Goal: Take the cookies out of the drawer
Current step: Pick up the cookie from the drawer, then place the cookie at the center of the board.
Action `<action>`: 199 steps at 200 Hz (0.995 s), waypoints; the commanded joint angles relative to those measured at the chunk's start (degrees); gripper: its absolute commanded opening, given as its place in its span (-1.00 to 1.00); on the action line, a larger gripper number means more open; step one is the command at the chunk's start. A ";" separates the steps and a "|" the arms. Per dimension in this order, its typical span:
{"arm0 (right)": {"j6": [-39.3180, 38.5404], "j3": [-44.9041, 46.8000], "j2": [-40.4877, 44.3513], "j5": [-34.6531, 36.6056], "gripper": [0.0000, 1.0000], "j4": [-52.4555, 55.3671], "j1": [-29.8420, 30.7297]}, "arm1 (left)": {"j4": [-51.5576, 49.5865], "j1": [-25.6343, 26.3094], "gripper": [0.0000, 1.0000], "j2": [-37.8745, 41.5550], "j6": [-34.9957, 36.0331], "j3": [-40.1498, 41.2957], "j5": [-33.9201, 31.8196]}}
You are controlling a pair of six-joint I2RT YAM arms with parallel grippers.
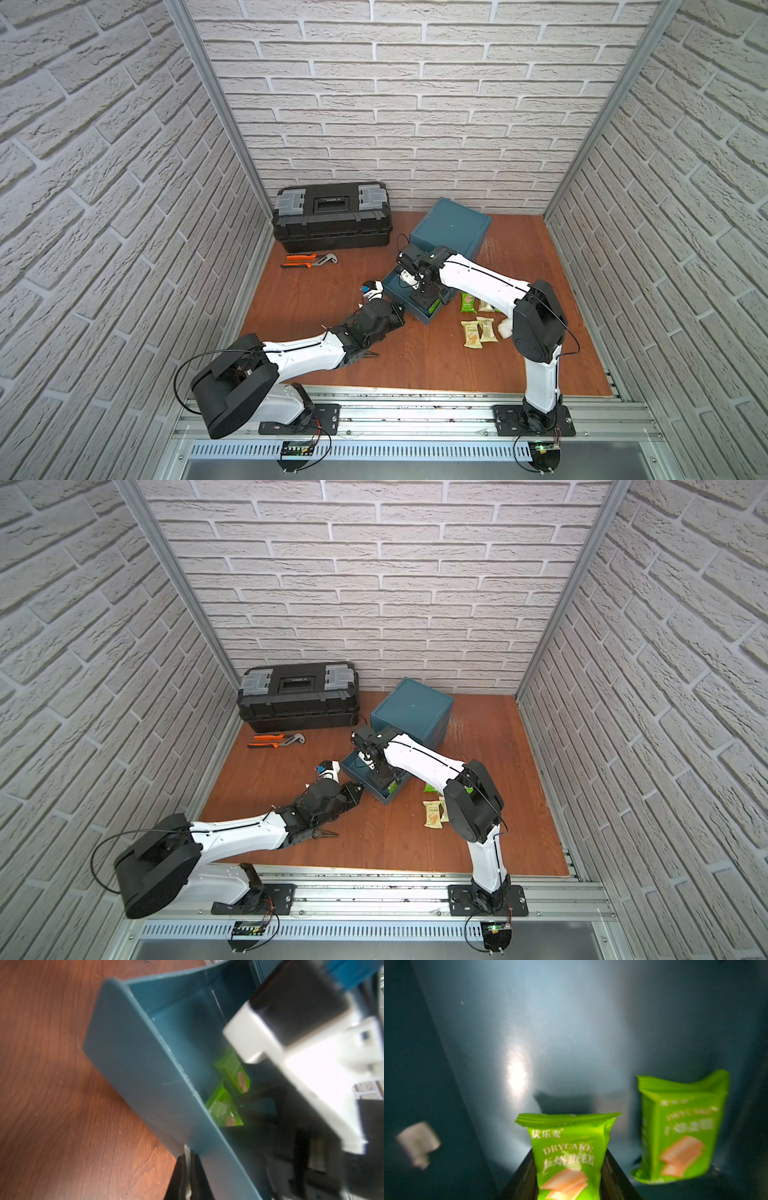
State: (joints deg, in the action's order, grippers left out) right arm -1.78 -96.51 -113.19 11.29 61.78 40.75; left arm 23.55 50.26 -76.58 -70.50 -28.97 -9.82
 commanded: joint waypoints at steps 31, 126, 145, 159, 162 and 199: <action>0.95 -4.36 7.78 1.32 -0.16 2.66 1.40 | 2.03 -0.41 -1.00 0.23 0.73 -1.28 -0.64; 16.15 11.88 26.18 0.43 -0.18 4.36 1.99 | 2.78 -0.60 -1.00 -0.02 0.87 -1.35 -0.80; 21.35 18.90 31.65 1.69 -0.18 2.99 1.97 | 3.30 -0.60 -1.00 -0.41 0.65 -1.28 -0.72; 25.47 24.04 35.36 2.24 -0.18 2.15 1.88 | 3.42 -0.60 -1.00 -0.41 0.63 -1.28 -0.77; 26.35 25.26 36.21 2.24 -0.18 1.84 1.91 | 3.42 -0.60 -1.00 -0.42 0.62 -1.26 -0.76; 35.44 38.73 42.67 2.73 -0.18 -0.54 1.30 | 3.60 -0.60 -1.00 -0.49 0.63 -1.20 -0.46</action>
State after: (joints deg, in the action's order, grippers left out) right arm 24.84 -64.25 -73.47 13.06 64.03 42.37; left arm 24.18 50.15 -76.75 -70.50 -28.97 -9.87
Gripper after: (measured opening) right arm 0.448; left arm 0.079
